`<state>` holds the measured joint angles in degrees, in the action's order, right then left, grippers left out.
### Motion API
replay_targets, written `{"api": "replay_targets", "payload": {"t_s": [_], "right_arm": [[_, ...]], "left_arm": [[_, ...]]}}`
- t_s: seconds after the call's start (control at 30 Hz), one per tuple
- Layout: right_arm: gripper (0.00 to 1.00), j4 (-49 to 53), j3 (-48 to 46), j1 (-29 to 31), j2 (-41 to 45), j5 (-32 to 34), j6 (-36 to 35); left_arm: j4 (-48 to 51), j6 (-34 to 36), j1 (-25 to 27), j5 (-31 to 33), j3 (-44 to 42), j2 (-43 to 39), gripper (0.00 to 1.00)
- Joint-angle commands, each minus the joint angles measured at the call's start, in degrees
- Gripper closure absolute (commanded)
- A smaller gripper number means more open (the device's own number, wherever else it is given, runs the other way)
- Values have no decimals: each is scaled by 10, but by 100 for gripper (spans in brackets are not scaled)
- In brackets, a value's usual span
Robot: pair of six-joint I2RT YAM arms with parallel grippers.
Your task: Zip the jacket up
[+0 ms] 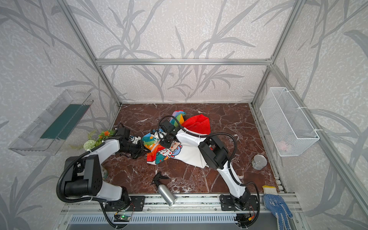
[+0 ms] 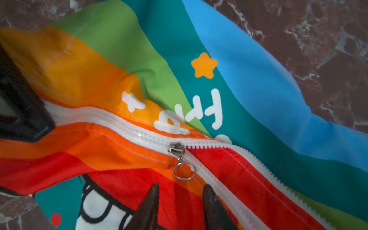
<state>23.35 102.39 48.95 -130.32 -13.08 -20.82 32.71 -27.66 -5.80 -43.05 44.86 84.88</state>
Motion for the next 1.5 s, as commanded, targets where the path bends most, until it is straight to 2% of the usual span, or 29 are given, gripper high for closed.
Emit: {"api": "replay_targets", "payload": {"t_s": [0.0,0.7,0.97,1.47], "right_arm": [[62,31,29,-1,-7,-24,-14],[63,129,163,-15,-125,-62,-52],[89,124,144,-11,-90,-37,-53],[94,107,99,10,-34,26,-50]], "left_arm": [[0,4,-4,-8,-6,5,100],[7,7,-11,-9,-2,1,100],[7,9,-15,-9,-4,1,100],[0,5,-14,-15,-10,-5,100]]}}
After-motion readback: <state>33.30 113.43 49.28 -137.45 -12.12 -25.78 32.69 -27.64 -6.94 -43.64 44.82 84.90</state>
